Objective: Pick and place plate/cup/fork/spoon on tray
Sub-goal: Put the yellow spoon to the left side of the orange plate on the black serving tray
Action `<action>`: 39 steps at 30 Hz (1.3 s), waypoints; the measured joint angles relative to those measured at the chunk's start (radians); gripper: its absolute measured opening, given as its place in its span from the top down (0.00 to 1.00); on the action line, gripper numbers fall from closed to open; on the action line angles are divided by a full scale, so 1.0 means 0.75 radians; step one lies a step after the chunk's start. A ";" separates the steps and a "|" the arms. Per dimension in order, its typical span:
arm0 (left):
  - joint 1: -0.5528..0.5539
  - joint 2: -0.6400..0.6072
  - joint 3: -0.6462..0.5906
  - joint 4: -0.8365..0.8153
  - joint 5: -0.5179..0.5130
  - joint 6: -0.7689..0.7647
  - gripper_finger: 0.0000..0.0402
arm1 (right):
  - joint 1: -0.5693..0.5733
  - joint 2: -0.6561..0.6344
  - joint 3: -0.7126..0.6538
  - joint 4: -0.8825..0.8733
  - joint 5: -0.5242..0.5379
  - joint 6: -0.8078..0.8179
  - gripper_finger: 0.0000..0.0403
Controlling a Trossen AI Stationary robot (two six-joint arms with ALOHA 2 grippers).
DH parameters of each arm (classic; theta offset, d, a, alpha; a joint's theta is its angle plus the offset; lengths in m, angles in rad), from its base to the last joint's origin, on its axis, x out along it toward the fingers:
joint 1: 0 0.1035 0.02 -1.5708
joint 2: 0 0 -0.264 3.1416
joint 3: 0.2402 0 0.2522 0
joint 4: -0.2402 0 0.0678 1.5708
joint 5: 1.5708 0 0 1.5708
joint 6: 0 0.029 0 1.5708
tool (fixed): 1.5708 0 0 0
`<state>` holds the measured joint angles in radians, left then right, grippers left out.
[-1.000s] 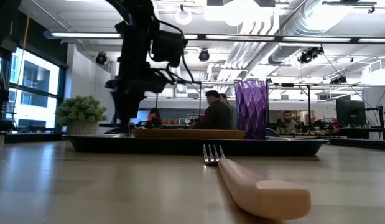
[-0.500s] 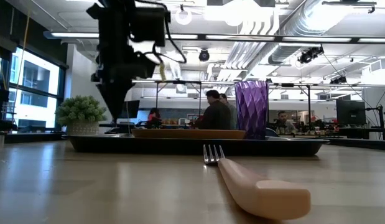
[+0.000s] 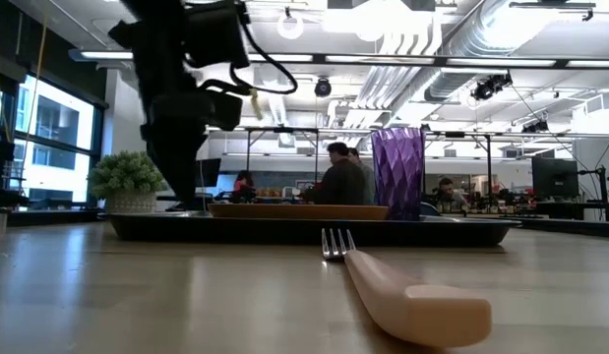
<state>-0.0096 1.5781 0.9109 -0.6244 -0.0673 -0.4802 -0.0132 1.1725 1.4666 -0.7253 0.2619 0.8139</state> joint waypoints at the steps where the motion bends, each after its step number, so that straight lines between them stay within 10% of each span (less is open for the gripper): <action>1: -0.010 -0.009 -0.031 0.049 0.000 0.005 0.87 | 0.000 0.000 0.000 0.008 0.000 0.000 0.83; 14: -0.099 -0.274 -0.382 0.540 -0.094 -0.017 0.87 | 0.000 0.000 0.000 0.076 0.064 -0.003 0.83; 39: -0.037 -0.081 -0.413 0.691 -0.130 0.015 0.87 | 0.000 0.001 0.000 0.076 0.085 -0.013 0.83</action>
<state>-0.0376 1.5173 0.6010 -0.1064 -0.1651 -0.4690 -0.0132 1.1728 1.4666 -0.6679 0.3258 0.8040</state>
